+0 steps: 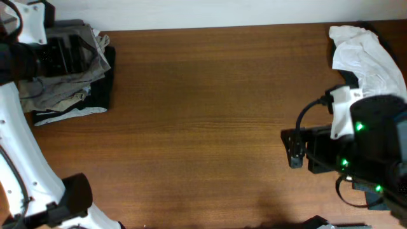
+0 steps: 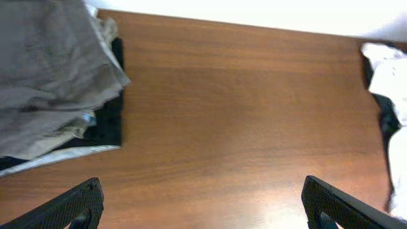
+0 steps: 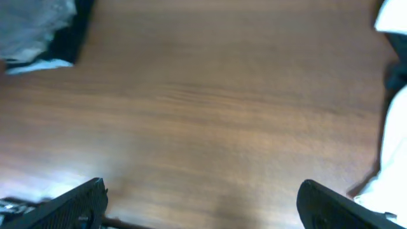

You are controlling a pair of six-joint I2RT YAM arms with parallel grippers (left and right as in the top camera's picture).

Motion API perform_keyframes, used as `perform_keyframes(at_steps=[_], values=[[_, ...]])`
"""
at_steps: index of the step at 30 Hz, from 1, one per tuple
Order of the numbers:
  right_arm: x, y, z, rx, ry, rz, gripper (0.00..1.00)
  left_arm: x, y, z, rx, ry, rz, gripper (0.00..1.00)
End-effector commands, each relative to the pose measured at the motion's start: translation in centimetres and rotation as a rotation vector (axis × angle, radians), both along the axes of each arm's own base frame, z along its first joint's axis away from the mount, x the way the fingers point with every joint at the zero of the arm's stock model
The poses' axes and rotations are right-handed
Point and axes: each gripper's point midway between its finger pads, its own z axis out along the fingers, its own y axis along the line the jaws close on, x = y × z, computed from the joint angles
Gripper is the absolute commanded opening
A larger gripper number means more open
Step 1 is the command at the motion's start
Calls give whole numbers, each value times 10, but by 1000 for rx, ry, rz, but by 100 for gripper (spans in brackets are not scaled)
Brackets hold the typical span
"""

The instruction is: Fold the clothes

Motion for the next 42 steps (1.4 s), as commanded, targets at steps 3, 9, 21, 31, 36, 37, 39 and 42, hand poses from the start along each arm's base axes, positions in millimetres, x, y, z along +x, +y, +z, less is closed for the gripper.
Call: perform_keyframes(at_steps=[3, 9, 21, 31, 36, 37, 39, 42], values=[[-7, -12, -39, 12, -55, -63, 99, -81, -47, 17, 51, -74, -164, 99], [25, 0, -51, 100, -245, -77, 98, -126, -56, 27, 111, -337, -161, 99], [66, -1, -74, 4, -229, -158, 99, -144, -58, -2, 141, -472, -146, 99], [85, 8, -93, -28, -174, -155, 99, -144, -58, -3, 140, -470, -146, 99], [103, 18, -76, 25, -258, -157, 99, -144, -58, -3, 140, -469, -146, 99], [103, 18, -76, 24, -258, -157, 99, -144, -58, -3, 140, -469, -146, 99], [103, 18, -77, 21, -253, -157, 99, -144, -58, -3, 140, -469, -146, 99], [96, 18, -89, 5, -196, -140, 99, -144, -58, -3, 140, -469, -146, 99]])
